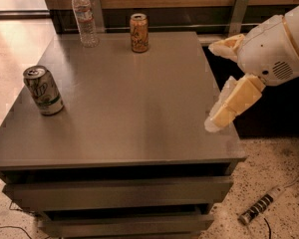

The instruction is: Knock 7up can over

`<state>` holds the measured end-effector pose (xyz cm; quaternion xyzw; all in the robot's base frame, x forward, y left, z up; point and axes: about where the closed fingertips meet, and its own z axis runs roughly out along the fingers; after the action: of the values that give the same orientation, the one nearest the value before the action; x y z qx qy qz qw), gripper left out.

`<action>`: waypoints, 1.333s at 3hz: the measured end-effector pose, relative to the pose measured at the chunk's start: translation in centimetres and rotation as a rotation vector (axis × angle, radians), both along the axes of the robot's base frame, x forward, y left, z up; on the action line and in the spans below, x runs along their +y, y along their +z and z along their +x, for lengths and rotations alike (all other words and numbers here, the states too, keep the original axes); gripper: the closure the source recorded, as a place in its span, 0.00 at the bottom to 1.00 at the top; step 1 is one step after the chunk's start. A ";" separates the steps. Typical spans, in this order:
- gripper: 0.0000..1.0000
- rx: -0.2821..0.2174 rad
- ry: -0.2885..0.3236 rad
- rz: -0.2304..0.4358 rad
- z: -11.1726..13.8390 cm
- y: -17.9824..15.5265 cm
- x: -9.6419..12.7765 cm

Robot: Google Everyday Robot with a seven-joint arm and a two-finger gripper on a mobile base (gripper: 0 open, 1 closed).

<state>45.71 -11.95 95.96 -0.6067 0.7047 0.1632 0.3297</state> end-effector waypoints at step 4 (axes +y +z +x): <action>0.00 -0.051 0.116 0.156 0.8 -1.7 6.2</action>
Offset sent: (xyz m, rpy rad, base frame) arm 0.0127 0.0850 -0.0256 0.2066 -0.0834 0.1628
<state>46.47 -5.74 94.30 -0.6229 0.6450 0.2206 0.3838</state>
